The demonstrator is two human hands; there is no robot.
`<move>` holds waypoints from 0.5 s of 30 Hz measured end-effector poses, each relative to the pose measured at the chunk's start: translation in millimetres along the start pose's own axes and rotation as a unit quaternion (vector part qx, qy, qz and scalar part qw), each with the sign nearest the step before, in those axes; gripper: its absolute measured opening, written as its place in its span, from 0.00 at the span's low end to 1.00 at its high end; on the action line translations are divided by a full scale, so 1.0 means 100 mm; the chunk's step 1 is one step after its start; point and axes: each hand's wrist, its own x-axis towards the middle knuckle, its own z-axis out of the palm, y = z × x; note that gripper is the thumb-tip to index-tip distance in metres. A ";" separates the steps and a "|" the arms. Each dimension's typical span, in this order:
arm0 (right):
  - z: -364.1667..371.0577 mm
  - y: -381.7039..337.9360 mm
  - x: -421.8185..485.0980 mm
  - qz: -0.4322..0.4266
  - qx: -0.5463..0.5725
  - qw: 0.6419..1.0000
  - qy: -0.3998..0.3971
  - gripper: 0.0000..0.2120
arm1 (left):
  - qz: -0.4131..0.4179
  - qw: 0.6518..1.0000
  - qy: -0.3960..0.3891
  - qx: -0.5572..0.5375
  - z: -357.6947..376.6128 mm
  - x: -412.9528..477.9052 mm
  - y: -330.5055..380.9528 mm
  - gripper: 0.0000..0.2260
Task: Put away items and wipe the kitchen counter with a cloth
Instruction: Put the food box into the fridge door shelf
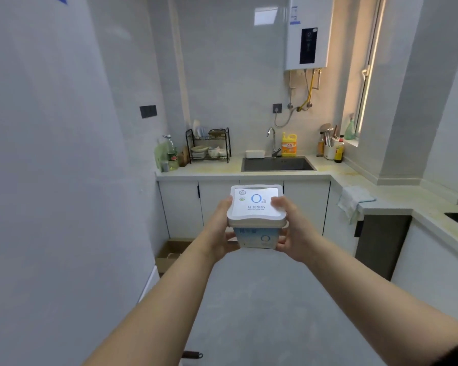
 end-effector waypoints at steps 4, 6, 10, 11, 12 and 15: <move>0.41 -0.06 -0.44 -0.028 0.003 0.999 0.033 0.08 | 0.062 0.995 0.082 -0.003 -0.15 -0.46 0.14 0.14; 0.60 -0.03 -0.72 -0.031 0.018 0.999 0.041 0.08 | 0.110 0.986 0.120 0.042 -0.27 -0.70 0.17 0.12; 0.88 0.09 -1.29 -0.029 0.045 0.997 0.047 0.09 | 0.237 0.944 0.182 0.138 -0.49 -1.26 0.16 0.17; 0.94 0.12 -1.41 -0.030 0.051 0.997 0.045 0.09 | 0.261 0.936 0.182 0.149 -0.53 -1.39 0.15 0.16; 1.00 0.14 -1.55 -0.035 0.053 0.997 0.044 0.09 | 0.281 0.929 0.182 0.161 -0.56 -1.52 0.14 0.15; 1.13 0.15 -1.94 -0.050 0.057 0.996 0.046 0.10 | 0.324 0.901 0.198 0.210 -0.63 -1.91 0.15 0.14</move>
